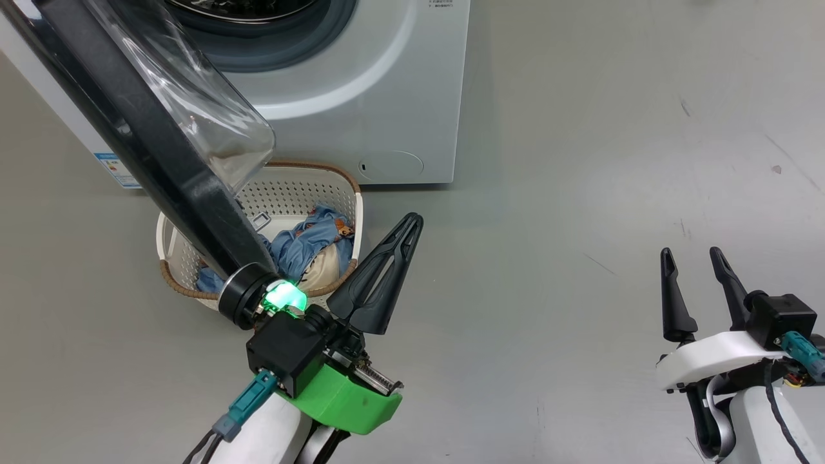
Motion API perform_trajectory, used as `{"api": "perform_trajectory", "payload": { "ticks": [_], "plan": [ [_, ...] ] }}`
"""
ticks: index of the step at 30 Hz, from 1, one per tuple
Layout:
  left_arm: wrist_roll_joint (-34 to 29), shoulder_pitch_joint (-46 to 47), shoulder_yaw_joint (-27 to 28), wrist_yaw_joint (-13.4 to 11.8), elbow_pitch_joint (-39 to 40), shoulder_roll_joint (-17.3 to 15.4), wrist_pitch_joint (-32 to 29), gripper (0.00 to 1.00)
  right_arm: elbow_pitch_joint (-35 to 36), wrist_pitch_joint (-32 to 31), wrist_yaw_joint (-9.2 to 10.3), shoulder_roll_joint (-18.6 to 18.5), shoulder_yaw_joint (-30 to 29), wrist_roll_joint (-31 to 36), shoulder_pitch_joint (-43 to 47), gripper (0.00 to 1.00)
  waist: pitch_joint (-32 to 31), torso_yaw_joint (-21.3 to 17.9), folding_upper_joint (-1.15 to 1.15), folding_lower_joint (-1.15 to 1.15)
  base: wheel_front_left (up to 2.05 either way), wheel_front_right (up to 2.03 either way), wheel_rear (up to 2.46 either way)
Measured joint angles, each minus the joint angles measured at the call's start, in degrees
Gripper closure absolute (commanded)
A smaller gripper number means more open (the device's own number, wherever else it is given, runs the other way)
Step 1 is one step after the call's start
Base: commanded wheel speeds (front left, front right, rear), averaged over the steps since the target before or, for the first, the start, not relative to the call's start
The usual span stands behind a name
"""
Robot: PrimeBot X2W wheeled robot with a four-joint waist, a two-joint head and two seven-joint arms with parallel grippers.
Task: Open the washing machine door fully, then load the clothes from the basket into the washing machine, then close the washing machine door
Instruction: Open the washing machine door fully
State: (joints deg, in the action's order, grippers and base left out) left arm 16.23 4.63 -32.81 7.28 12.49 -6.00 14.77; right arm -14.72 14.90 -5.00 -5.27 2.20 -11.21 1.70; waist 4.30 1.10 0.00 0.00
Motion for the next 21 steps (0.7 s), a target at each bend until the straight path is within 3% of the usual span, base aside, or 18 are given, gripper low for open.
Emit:
{"api": "perform_trajectory", "payload": {
  "ticks": [10, 21],
  "plan": [
    [0.22, -2.66, 0.97, 0.00, -8.73, -0.81, -0.03, 1.00, -0.34, 0.00, -0.26, 0.04, -0.51, 0.07, -0.05, 0.00, 0.63, 0.20, 0.00, 0.00, 0.00, 0.00, 0.00],
    [0.93, -2.11, 6.90, -0.18, -13.23, -0.65, -0.05, 1.00, -0.46, 0.00, -0.52, 0.05, -0.83, 0.43, -0.05, 0.00, 1.17, 0.49, 0.00, 0.00, 0.00, 0.00, 0.00]
  ]
}}
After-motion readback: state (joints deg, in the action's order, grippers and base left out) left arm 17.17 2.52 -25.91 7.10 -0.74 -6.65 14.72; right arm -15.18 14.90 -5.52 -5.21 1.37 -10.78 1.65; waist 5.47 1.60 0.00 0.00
